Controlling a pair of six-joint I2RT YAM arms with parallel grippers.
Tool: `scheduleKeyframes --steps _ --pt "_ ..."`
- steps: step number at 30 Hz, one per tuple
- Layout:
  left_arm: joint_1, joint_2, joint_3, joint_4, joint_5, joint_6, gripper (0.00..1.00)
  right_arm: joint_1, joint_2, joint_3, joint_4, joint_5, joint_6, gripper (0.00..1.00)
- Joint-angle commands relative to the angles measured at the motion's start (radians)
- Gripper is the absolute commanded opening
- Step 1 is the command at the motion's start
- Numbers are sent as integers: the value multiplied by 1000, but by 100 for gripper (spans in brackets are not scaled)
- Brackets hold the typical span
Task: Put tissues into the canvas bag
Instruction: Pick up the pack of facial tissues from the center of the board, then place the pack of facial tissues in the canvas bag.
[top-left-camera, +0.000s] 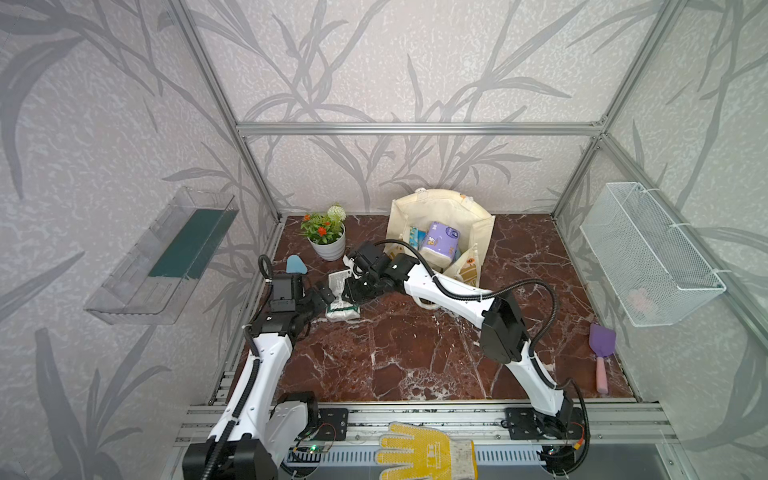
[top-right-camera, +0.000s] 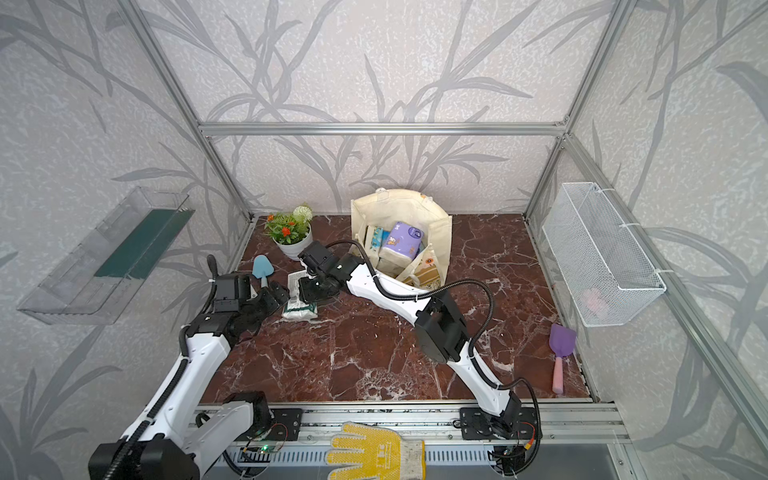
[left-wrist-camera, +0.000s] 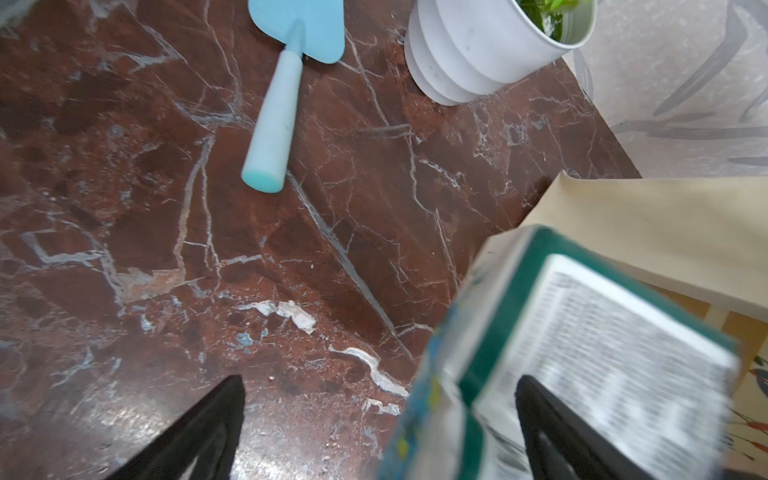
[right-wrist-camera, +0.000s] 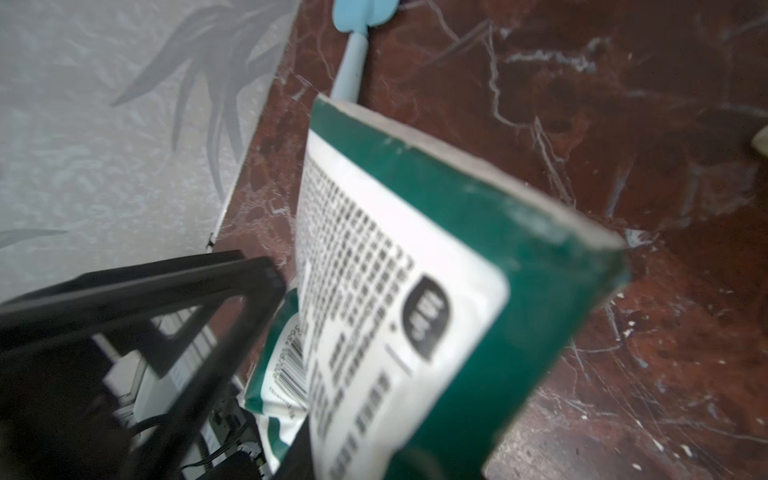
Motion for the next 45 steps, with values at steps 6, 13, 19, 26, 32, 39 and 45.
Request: scheduleKeyframes --steps 6,13,19,26,32,39,45 --pt "6 25 21 -69 -69 32 99 -18 -179 141 -125 -59 -79 30" --pt "6 42 16 -60 -62 30 99 -66 -256 223 -190 -90 -91 31" --pt "6 34 16 -59 -66 38 99 -151 -354 218 -248 -19 -139 31" --pt "6 66 31 -90 -41 78 99 -310 -467 92 -274 30 -197 33" --pt "4 84 15 -67 -15 93 99 -434 -598 -210 -123 56 -172 33" --pt "4 97 11 -67 -24 96 99 -483 -538 -278 -116 39 -170 34" --pt "4 100 4 -61 -29 92 99 -513 -447 -228 -137 50 -180 34"
